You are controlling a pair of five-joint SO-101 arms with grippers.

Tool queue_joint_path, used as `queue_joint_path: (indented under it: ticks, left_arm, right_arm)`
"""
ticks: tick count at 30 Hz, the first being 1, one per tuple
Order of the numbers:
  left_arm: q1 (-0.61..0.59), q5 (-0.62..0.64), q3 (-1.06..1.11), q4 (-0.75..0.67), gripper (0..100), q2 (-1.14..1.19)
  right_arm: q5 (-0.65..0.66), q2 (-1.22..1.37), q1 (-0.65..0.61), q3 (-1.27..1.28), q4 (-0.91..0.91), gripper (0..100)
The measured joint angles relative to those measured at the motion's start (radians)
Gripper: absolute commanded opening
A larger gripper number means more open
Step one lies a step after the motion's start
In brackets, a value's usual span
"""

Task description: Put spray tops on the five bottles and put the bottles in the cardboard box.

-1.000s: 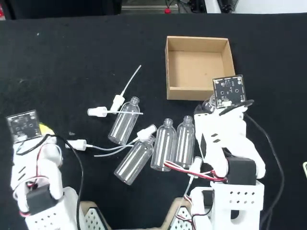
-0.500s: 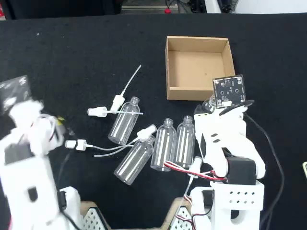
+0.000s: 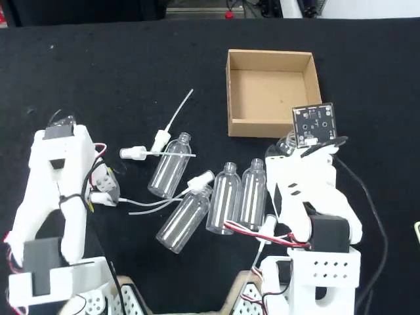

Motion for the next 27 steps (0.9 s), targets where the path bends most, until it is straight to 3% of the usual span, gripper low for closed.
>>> queue_joint_path:
  ticks: [5, 17, 27]
  left_arm:
    - [0.0, 0.072, 0.0, -0.066, 24, 0.018]
    - [0.005, 0.199, 0.029, -0.107, 24, 0.029]
    - [0.005, 0.284, 0.135, -0.292, 24, 0.029]
  right_arm:
    - [0.0, 0.0, 0.0, 0.0, 0.0, 16.3]
    - [0.0, 0.0, 0.0, 0.0, 0.0, 16.3]
    - [0.0, 0.0, 0.0, 0.0, 0.0, 16.5]
